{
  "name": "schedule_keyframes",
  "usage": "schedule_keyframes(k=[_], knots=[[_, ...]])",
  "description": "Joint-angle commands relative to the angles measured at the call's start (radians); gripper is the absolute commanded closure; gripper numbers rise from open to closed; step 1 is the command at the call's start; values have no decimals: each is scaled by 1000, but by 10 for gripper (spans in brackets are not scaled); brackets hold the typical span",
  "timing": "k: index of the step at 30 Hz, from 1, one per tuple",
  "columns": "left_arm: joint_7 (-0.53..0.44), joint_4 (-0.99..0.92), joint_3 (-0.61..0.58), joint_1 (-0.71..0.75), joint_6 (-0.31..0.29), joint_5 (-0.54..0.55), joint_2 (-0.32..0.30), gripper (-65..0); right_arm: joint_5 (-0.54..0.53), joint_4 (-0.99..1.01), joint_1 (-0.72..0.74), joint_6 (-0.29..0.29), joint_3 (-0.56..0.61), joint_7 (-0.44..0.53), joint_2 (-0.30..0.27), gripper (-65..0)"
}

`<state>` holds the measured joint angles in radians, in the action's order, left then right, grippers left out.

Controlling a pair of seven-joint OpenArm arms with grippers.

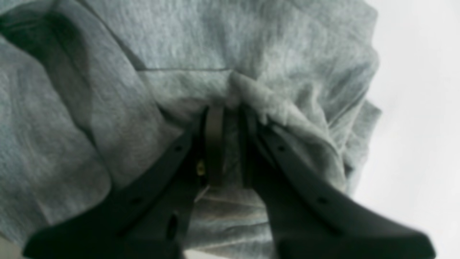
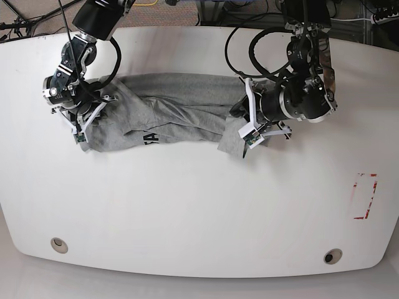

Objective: Fold the T-shirt properly
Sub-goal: 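Fold the held shirt end toward the right gripper with the left gripper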

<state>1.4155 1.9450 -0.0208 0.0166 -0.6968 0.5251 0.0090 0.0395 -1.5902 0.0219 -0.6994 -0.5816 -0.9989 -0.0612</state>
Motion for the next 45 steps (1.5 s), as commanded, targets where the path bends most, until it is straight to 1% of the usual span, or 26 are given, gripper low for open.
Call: schedule_keyframes(k=[1,6,12,14,15,18,19,20,21,24,26,28,32,36,40,45], knots=[[-19,15,-14,-17,-1,0,12,-11,1,-14,8,1,-1,-8,-9,-73],[-19,15,-15,-17,-1,-6,32,-11,-2,-14,8,1,-1,-8,-9,-73],[-19,15,-15,-40,-1,-6,33,-13,-2,-14,8,1,-1,-8,-9,-73],[-19,15,-14,-45,-1,-6,38,-29,-2,-14,8,1,-1,-8,-9,-73],[-19,15,-14,-47,-1,-6,42,-47,-2,-14,8,1,-1,-8,-9,-73],[-19,15,-12,-50,-1,-6,64,-140,-2,-14,8,1,-1,-8,-9,-73],[-19,15,-14,-51,-1,-6,73,-193,-2,-14,8,1,-1,-8,-9,-73],[-19,15,-14,-53,-1,-6,78,-211,-2,-14,8,1,-1,-8,-10,-73],[-19,15,-14,-56,-1,-6,88,-253,-2,-14,8,1,-1,-8,-10,-73],[-19,15,-15,-80,-1,-4,122,-314,1,-14,8,1,-1,-8,-10,-73],[-19,15,-26,-96,21,-1,144,-357,1,-14,8,1,-1,-8,-10,-73],[-19,15,-57,-103,36,-1,148,-404,1,-14,8,1,-1,-8,-10,-73],[-19,23,-110,-111,41,2,148,-475,4,-14,10,1,-1,-8,-10,-73],[-19,24,-107,-136,38,2,148,-472,4,-14,13,1,-1,-8,-10,-73],[-19,18,-54,-145,38,-4,144,-471,4,-14,13,1,-1,-8,-10,-73],[-19,17,14,-146,44,-6,53,-471,-2,-66,13,1,-1,-16,-6,-73]])
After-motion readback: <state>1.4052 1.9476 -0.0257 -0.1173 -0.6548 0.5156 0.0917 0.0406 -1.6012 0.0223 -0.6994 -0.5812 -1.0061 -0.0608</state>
